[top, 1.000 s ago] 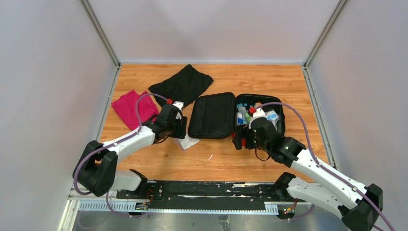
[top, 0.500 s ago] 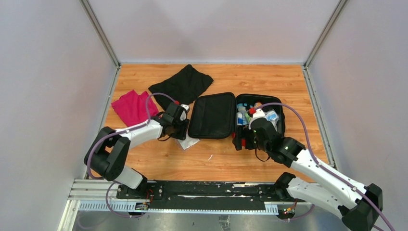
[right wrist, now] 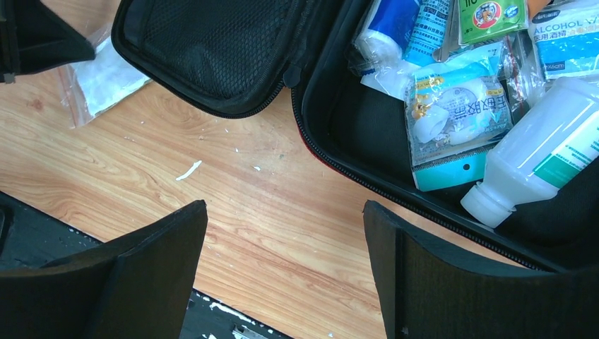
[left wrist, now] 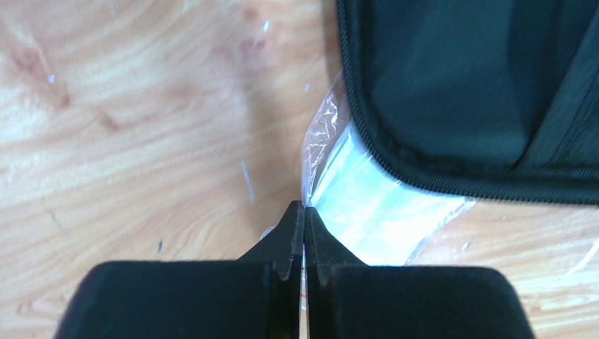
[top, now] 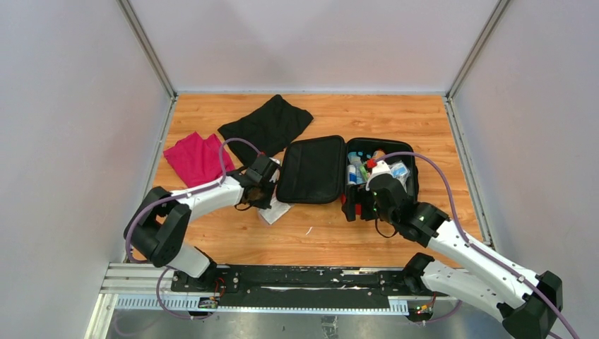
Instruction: Organize the medicine kit
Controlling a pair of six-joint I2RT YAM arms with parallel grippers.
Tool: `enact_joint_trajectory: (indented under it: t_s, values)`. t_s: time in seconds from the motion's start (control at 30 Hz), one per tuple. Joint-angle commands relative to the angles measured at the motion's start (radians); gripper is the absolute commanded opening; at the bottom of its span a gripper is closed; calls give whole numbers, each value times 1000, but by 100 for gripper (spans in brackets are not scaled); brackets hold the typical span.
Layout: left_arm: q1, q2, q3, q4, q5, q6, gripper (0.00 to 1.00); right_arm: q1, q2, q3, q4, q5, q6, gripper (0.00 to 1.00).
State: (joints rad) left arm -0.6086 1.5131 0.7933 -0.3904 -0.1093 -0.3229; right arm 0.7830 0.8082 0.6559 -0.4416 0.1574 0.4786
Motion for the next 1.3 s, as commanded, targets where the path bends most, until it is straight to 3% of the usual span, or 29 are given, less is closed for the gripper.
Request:
enact_joint_trajectory:
  t_s: [0.0, 0.47, 0.73, 0.97, 1.27]
  values:
    - [-6, -108, -33, -131, -46, -57, 0, -12, -19, -15, -10, 13, -6, 86]
    - [0, -543, -87, -288, -283, -221, 0, -4, 17, 18, 5, -30, -10, 85]
    - [16, -705, -166, -220, -290, -329, 0, 144, 103, 80, 58, 51, -98, 85]
    - [20, -845, -244, -217, -322, -529, 0, 245, 286, 184, 170, 117, -259, 85]
    - [20, -1060, -355, -254, -326, -655, 0, 248, 634, 471, 104, 286, 28, 77]
